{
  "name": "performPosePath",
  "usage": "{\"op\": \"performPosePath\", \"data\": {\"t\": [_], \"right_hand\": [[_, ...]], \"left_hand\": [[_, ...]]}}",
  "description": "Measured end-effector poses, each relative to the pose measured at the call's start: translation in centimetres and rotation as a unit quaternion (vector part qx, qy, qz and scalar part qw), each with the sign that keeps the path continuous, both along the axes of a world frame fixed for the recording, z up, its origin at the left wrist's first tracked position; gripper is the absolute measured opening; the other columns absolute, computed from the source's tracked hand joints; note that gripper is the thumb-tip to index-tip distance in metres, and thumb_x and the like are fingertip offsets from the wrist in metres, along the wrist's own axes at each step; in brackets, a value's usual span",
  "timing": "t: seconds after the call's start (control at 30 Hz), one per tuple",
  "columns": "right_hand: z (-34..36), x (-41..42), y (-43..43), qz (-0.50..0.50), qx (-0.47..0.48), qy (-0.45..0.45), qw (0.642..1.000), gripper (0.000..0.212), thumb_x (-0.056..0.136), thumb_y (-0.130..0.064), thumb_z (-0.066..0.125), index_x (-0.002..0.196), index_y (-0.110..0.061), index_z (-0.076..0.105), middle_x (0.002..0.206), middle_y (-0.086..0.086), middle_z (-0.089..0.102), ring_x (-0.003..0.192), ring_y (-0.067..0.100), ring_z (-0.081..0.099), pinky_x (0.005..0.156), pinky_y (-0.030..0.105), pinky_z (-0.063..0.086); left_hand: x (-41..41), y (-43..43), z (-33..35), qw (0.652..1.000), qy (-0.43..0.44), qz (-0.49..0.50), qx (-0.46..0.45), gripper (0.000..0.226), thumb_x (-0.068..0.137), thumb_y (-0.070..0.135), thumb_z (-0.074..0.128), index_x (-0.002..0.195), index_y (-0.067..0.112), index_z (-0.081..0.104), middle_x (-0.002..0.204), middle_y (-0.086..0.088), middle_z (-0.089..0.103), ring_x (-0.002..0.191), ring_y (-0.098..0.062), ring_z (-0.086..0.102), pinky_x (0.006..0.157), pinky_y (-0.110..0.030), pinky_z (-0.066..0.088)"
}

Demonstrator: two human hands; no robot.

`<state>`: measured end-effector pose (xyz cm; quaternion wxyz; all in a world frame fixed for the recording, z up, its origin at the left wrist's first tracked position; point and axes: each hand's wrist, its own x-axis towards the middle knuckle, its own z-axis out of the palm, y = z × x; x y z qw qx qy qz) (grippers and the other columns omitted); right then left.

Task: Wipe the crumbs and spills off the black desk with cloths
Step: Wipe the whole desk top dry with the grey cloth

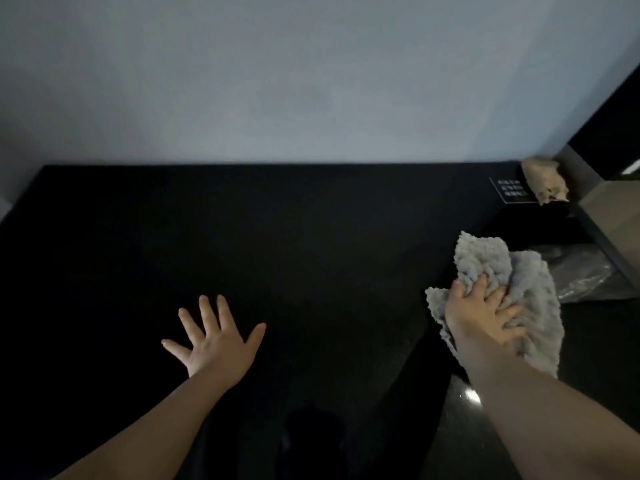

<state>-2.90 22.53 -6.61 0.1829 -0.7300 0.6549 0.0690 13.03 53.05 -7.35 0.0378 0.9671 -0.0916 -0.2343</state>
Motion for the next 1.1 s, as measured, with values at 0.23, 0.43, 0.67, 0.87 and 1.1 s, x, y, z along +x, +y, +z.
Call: {"op": "performPosePath", "data": {"t": [0.23, 0.43, 0.67, 0.87, 1.1], "right_hand": [[-0.9, 8.1, 11.4, 0.476, -0.069, -0.079, 0.873, 0.057, 0.094, -0.048, 0.007, 0.148, -0.032, 0.015, 0.154, 0.0, 0.02, 0.14, 0.026, 0.021, 0.111, 0.052, 0.018], [-0.1, 6.8, 13.7, 0.685, 0.001, -0.117, 0.719, 0.06, 0.093, -0.051, 0.009, 0.148, -0.029, 0.018, 0.148, -0.016, -0.003, 0.141, 0.011, -0.013, 0.114, 0.041, -0.015], [-0.8, 6.5, 0.8, 0.159, -0.024, -0.024, 0.987, 0.063, 0.094, -0.058, 0.015, 0.149, -0.035, -0.002, 0.159, 0.0, -0.003, 0.144, 0.026, -0.009, 0.113, 0.055, -0.005], [-0.4, 15.0, 7.4, 0.246, -0.007, -0.027, 0.969, 0.056, 0.098, -0.05, 0.012, 0.15, -0.033, 0.0, 0.159, -0.004, -0.005, 0.144, 0.027, -0.011, 0.114, 0.055, -0.006], [0.2, 15.7, 23.7, 0.702, -0.03, -0.132, 0.699, 0.052, 0.099, -0.042, 0.026, 0.148, -0.028, 0.02, 0.157, -0.005, 0.013, 0.145, 0.021, -0.003, 0.114, 0.045, -0.007]], "left_hand": [[0.6, 0.5, 0.1, 0.998, -0.009, 0.03, -0.057, 0.067, 0.096, 0.053, 0.026, 0.149, 0.029, -0.008, 0.156, 0.005, -0.019, 0.141, -0.024, -0.024, 0.111, -0.058, -0.007], [0.8, 0.5, 0.3, 0.991, -0.037, 0.064, -0.114, 0.052, 0.1, 0.035, 0.024, 0.149, 0.033, 0.005, 0.157, 0.009, -0.008, 0.143, -0.019, -0.018, 0.112, -0.054, -0.008], [1.1, 0.9, 0.5, 0.993, -0.025, 0.04, -0.11, 0.055, 0.1, 0.037, 0.023, 0.149, 0.031, -0.003, 0.157, 0.006, -0.015, 0.142, -0.021, -0.021, 0.112, -0.054, -0.007], [3.4, 4.0, 0.8, 0.993, -0.071, 0.021, -0.096, 0.057, 0.101, 0.037, 0.021, 0.149, 0.024, -0.005, 0.157, 0.003, -0.012, 0.142, -0.018, -0.019, 0.117, -0.045, -0.002], [5.9, 10.1, 0.1, 0.995, -0.072, -0.003, -0.07, 0.054, 0.1, 0.039, 0.02, 0.149, 0.032, -0.002, 0.157, 0.007, -0.009, 0.143, -0.017, -0.017, 0.117, -0.043, -0.004]]}}
